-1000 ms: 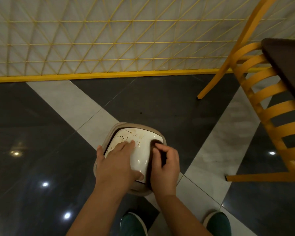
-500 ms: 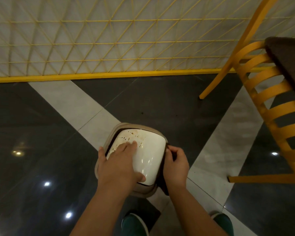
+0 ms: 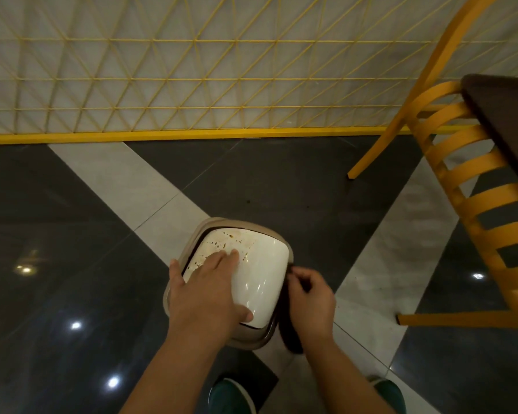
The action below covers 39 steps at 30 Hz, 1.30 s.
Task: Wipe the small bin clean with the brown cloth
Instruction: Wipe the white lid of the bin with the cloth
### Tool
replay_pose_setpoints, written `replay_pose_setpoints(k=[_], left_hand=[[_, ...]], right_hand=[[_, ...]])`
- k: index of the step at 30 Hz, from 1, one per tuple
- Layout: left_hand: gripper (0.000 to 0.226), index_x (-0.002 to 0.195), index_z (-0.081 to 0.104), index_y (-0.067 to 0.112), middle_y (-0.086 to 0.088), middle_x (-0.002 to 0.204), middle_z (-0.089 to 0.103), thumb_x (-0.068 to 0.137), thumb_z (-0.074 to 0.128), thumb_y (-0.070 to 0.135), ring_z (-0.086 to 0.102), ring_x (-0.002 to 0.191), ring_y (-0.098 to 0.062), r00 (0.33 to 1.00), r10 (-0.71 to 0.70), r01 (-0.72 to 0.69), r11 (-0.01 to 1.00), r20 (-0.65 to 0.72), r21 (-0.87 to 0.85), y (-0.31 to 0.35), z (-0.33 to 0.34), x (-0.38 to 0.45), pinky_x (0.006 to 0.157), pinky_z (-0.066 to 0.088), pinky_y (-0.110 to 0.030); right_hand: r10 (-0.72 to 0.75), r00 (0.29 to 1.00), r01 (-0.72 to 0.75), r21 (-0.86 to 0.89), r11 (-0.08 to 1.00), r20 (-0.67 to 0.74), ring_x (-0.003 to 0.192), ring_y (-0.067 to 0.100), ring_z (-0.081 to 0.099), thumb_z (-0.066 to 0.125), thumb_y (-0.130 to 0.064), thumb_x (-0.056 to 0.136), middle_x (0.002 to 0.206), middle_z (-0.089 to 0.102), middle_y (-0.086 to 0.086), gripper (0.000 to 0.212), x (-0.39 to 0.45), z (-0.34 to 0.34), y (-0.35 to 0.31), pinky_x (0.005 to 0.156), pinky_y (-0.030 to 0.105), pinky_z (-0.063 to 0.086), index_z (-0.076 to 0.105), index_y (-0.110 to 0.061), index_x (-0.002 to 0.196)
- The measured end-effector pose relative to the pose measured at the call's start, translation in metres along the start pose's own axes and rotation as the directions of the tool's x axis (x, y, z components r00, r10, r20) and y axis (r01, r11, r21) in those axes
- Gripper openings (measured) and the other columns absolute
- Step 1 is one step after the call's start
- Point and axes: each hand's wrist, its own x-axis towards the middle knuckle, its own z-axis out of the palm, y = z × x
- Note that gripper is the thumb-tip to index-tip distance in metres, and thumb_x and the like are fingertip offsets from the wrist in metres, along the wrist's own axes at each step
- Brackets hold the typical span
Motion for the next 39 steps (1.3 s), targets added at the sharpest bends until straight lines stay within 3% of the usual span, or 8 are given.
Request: replay_pose_setpoints(k=[4,8,14,18,23,27,35,39], left_hand=[[0.097,0.149,0.001,0.04,0.017,0.157,0.009,0.078,0.065,0.053,0.013,0.145,-0.009,0.999,0.041,-0.042,0.999,0.011,0.031,0.0,-0.004,0.001,0.111,-0.016,-0.057],[0.096,0.149,-0.001,0.043,0.019,0.159,0.002,0.079,0.064,0.051,-0.004,0.147,-0.01,0.996,0.092,-0.092,0.993,0.008,0.07,-0.002,-0.005,0.002,0.108,-0.02,-0.059],[0.124,0.148,-0.012,0.038,0.008,0.161,-0.007,0.063,0.074,0.061,-0.006,0.148,-0.02,0.998,-0.017,0.016,1.0,-0.062,-0.017,-0.015,-0.007,-0.002,0.11,-0.015,-0.059],[0.139,0.149,-0.011,0.035,-0.001,0.159,0.009,0.051,0.086,0.053,0.025,0.142,-0.031,0.975,-0.215,0.221,0.942,0.053,-0.253,-0.028,-0.008,-0.005,0.111,0.025,-0.056],[0.125,0.146,0.016,0.033,-0.002,0.134,0.051,0.047,0.092,0.033,0.051,0.121,-0.029,0.958,-0.253,0.285,0.821,0.131,-0.494,-0.044,-0.001,-0.006,0.098,0.046,-0.047],[0.112,0.142,0.029,0.034,0.0,0.133,0.048,0.049,0.091,0.024,0.049,0.12,-0.025,0.967,-0.214,0.251,0.756,0.135,-0.604,-0.053,0.004,-0.005,0.097,0.047,-0.047],[0.111,0.149,0.022,0.022,0.0,0.155,0.02,0.06,0.088,0.025,0.039,0.132,-0.026,0.968,-0.219,0.25,0.802,0.122,-0.543,-0.042,0.007,-0.005,0.103,0.042,-0.041],[0.111,0.15,0.02,0.023,0.002,0.154,0.019,0.062,0.087,0.027,0.038,0.132,-0.026,0.969,-0.211,0.248,0.82,0.132,-0.516,-0.044,0.008,-0.005,0.103,0.042,-0.041]], right_hand=[[-0.222,0.973,0.225,0.046,0.973,-0.058,0.096,0.0,0.055,0.06,-0.029,0.092,0.102,0.059,-0.02,0.016,0.04,-0.015,-0.069,0.086,0.021,0.046,0.064,-0.039,0.104],[-0.382,0.875,0.449,-0.2,0.871,0.299,0.094,-0.004,0.056,0.06,-0.033,0.09,0.103,0.062,-0.025,0.016,0.055,-0.008,-0.091,0.084,0.018,0.045,0.067,-0.04,0.103],[-0.245,0.925,0.305,-0.182,0.935,0.291,0.096,0.0,0.057,0.058,-0.033,0.092,0.101,0.063,-0.023,0.015,0.046,-0.013,-0.067,0.081,0.019,0.045,0.067,-0.04,0.101],[-0.147,0.968,0.174,-0.122,0.977,0.202,0.093,0.001,0.057,0.057,-0.03,0.093,0.098,0.062,-0.023,0.015,0.025,-0.024,-0.045,0.088,0.03,0.051,0.066,-0.041,0.099],[-0.19,0.97,0.206,-0.096,0.974,0.153,0.096,-0.005,0.054,0.057,-0.024,0.093,0.103,0.06,-0.023,0.02,-0.005,-0.029,-0.025,0.093,0.025,0.045,0.061,-0.043,0.1],[-0.289,0.947,0.314,-0.202,0.928,0.143,0.094,-0.009,0.052,0.058,-0.024,0.092,0.103,0.057,-0.024,0.022,-0.014,-0.031,-0.024,0.094,0.02,0.044,0.059,-0.044,0.103],[-0.715,0.388,0.915,-0.338,0.222,0.582,0.092,0.014,0.06,0.075,-0.023,0.075,0.098,0.065,-0.007,0.026,-0.035,0.008,-0.046,0.071,0.025,0.055,0.071,-0.028,0.1],[-0.653,0.629,0.77,-0.449,0.453,0.421,0.096,0.009,0.05,0.061,-0.029,0.091,0.103,0.061,-0.01,0.018,0.003,0.001,-0.066,0.071,0.015,0.045,0.069,-0.031,0.107]])
